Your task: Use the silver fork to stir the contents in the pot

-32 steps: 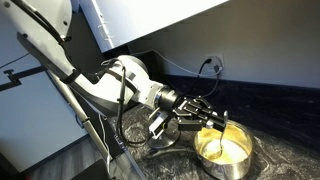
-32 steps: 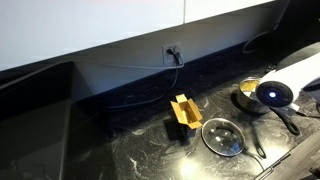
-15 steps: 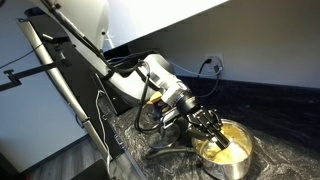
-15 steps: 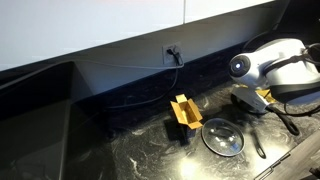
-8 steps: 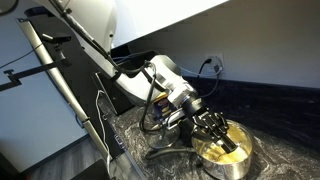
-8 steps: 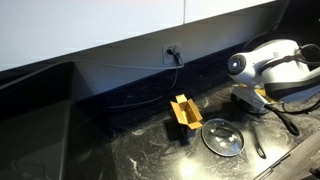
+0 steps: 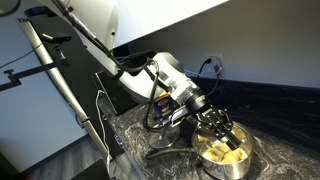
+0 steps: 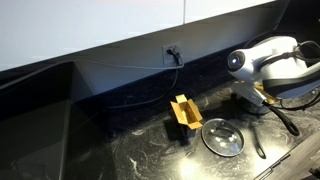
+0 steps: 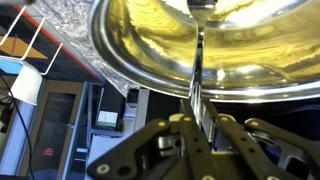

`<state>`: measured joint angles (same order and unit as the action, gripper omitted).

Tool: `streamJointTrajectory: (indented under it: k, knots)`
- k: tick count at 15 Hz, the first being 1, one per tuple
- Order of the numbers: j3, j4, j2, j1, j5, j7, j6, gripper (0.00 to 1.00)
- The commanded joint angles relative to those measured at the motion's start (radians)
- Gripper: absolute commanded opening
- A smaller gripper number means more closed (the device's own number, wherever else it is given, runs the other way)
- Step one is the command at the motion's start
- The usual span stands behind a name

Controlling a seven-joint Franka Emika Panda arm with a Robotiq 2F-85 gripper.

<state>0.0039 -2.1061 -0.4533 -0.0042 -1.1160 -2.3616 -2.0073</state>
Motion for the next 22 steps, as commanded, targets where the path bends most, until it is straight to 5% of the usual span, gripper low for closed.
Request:
streamJointTrajectory:
  k: [1,9,22]
  knots:
    - [-0.010,0.018,0.002,0.013,0.002,-0.011,-0.021,0.04]
    - [-0.006,0.025,-0.009,0.034,-0.013,0.001,-0.053,0.04]
    - [-0.022,0.044,-0.040,0.052,-0.183,-0.053,0.088,0.04]
